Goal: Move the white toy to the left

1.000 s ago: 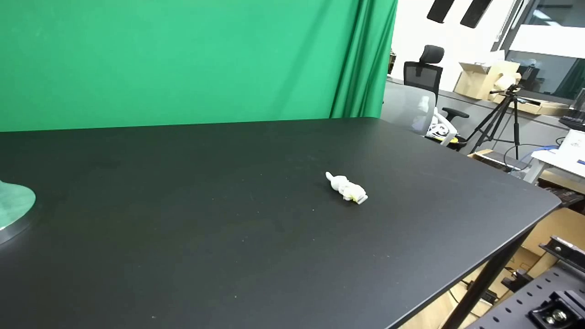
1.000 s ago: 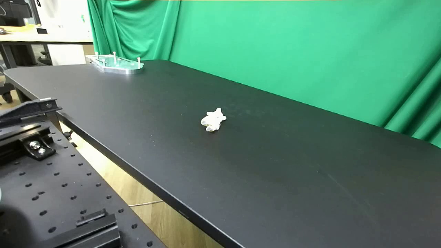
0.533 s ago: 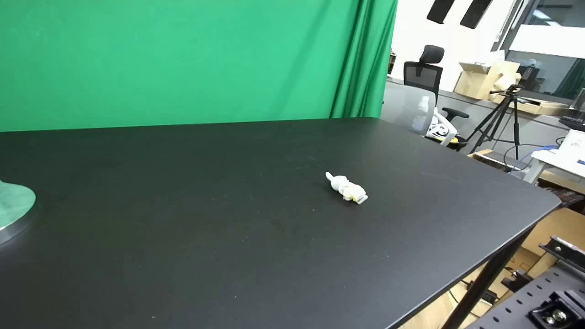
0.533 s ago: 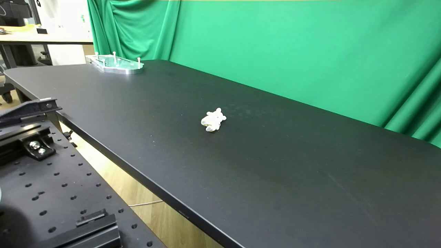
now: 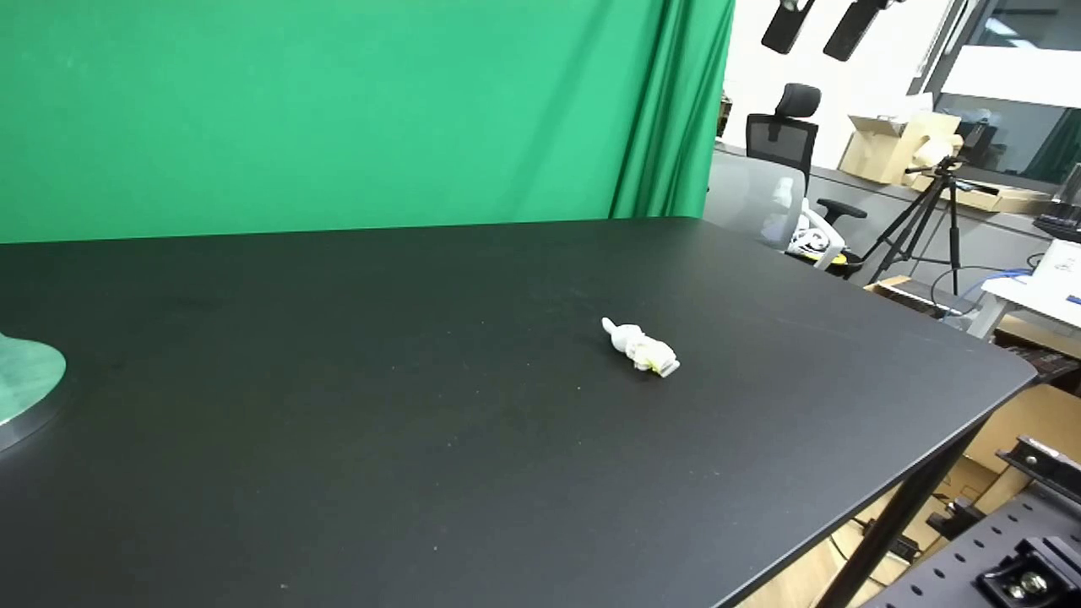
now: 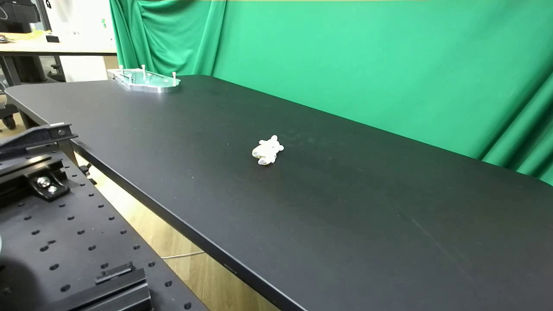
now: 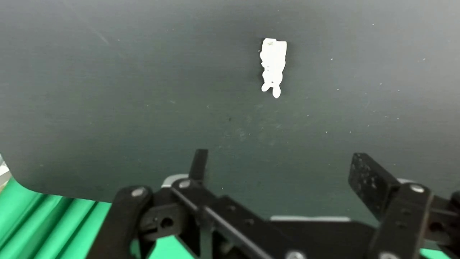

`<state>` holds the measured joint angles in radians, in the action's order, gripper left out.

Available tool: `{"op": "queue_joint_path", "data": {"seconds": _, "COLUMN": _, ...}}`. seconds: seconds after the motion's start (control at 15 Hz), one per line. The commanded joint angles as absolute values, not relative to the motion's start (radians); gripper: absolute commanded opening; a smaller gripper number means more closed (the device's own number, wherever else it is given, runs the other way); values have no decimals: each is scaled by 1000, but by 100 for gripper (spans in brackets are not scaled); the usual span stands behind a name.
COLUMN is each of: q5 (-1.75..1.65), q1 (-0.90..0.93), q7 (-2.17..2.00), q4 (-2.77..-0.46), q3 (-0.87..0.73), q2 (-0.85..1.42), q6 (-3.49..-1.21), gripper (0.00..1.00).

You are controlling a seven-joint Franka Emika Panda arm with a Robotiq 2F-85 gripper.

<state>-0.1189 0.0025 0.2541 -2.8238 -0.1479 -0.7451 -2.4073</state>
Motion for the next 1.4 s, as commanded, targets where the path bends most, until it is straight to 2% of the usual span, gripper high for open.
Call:
{"op": "queue_joint_path", "data": {"seconds": 0.0, "q5": -99, "q1": 11, "q7": 311, "q4": -2799, "q3": -194, "q2": -589, "q6": -2519, "gripper": 100}}
{"op": "queue_joint_path", "data": {"seconds": 0.47, "q5": -58, "q1": 63, "q7": 396, "q4": -2751, "q3": -190, "q2": -330, "q6": -2677, "gripper": 100}}
{"op": "queue_joint_path", "data": {"seconds": 1.33, "q5": 96, "q1": 92, "q7": 544, "q4": -2772, "q3": -131, "q2": -22, "q6": -2921, "gripper": 100}}
